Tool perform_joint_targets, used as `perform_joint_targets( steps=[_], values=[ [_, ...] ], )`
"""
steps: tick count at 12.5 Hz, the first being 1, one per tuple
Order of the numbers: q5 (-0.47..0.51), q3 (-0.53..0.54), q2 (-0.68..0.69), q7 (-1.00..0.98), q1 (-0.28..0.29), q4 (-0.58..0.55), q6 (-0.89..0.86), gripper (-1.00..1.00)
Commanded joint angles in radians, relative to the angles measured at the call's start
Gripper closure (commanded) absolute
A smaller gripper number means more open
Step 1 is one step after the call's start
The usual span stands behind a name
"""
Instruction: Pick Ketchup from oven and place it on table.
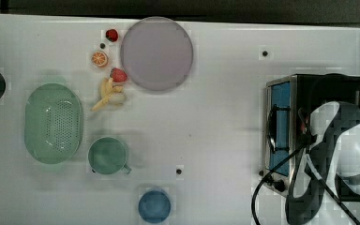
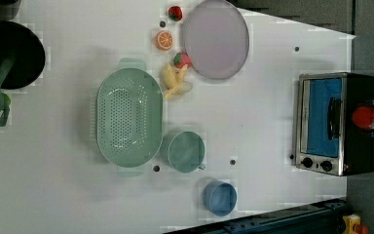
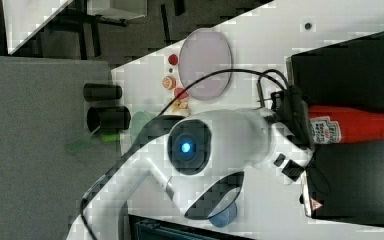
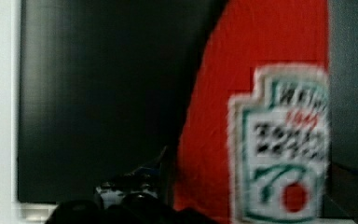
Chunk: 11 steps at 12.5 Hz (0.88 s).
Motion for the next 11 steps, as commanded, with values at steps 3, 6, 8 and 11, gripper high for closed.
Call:
perform_joint_targets(
  steps=[3, 6, 8, 11],
  values=[
    [0.012, -0.006, 0.0, 0.027, -0.021, 0.034, 0.009, -0.43],
    [0.012, -0.003, -0.005, 0.027, -0.013, 0.044, 0.008, -0.27],
    [0.006, -0.003, -0.01, 0.026, -0.011, 0.067, 0.001, -0.27],
    [-0.037, -0.002, -0.041, -0.022, 0.02, 0.146, -0.04, -0.27]
  ],
)
